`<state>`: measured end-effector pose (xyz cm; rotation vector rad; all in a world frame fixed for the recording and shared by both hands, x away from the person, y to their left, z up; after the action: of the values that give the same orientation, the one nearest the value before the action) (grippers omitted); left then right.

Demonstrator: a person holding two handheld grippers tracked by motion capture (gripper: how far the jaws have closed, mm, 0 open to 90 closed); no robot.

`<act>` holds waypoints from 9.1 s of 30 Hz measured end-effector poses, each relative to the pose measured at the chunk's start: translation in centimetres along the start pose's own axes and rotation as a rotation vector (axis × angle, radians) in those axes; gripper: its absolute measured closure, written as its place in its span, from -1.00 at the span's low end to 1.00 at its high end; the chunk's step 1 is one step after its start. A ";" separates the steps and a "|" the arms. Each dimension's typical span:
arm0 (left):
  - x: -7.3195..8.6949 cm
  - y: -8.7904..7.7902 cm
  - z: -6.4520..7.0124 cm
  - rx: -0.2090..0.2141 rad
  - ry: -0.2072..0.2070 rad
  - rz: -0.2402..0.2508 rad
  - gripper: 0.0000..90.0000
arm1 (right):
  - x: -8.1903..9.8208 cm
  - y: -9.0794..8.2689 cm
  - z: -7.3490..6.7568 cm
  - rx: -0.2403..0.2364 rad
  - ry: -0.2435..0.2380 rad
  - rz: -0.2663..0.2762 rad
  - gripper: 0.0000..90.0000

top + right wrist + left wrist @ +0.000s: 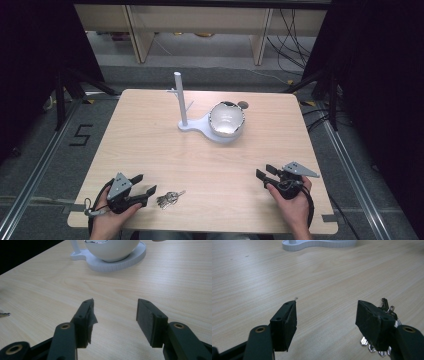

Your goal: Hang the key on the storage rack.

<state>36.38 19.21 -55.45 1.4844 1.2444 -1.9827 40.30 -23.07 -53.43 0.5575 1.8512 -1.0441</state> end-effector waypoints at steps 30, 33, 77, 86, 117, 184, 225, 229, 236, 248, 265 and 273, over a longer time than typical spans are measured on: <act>-2.2 1.7 5.4 0.317 0.311 -0.437 -0.11 | -0.3 0.0 -1.3 -0.036 0.031 -0.057 0.09; -2.6 1.8 5.6 0.322 0.321 -0.474 -0.08 | -0.3 0.0 -1.0 -0.035 -0.014 -0.056 0.09; -2.0 3.8 6.5 0.265 0.397 -0.917 0.25 | -0.1 0.2 -1.7 -0.062 0.037 -0.093 0.11; -1.9 3.7 6.5 0.251 0.395 -0.927 0.09 | -0.1 0.4 -1.3 -0.058 0.007 -0.083 0.10; -1.9 3.4 7.4 0.270 0.440 -0.979 0.56 | -0.2 0.3 -1.4 -0.059 -0.015 -0.086 0.11; -1.9 3.5 7.7 0.346 0.520 -1.017 0.81 | 0.3 0.6 -2.1 -0.091 0.016 -0.137 0.11; -13.4 2.3 0.7 0.147 0.065 -0.547 0.81 | 0.2 0.5 -1.7 -0.081 -0.028 -0.116 0.12; -13.8 2.4 -0.4 0.157 0.005 -0.531 0.81 | 0.2 0.6 -1.8 -0.089 -0.015 -0.119 0.12; -15.2 2.9 -2.0 0.129 -0.031 -0.492 0.81 | 0.2 0.7 -1.9 -0.091 -0.013 -0.114 0.12; -19.1 4.5 -5.4 0.041 -0.092 -0.363 0.81 | 0.2 0.4 -1.7 -0.080 -0.009 -0.129 0.12; -23.5 7.1 -7.7 -0.031 -0.079 -0.279 0.81 | 0.2 0.6 -1.9 -0.102 0.002 -0.118 0.12; -24.6 8.6 -8.1 -0.025 -0.092 -0.266 0.81 | 0.2 0.5 -1.9 -0.093 0.036 -0.120 0.12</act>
<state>56.59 16.08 -37.39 1.2547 1.4853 -2.1649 39.61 -21.24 -53.40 0.4175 1.9736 -1.0260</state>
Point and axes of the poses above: each handheld gripper's, and its own axes: y roughly forward along the jaws, x roughly out of its underside, z roughly to its right, the point moved 7 cm from there along y, roughly forward along the jaws, and after that the axes turned 1 degree about z, right-handed, at the moved point
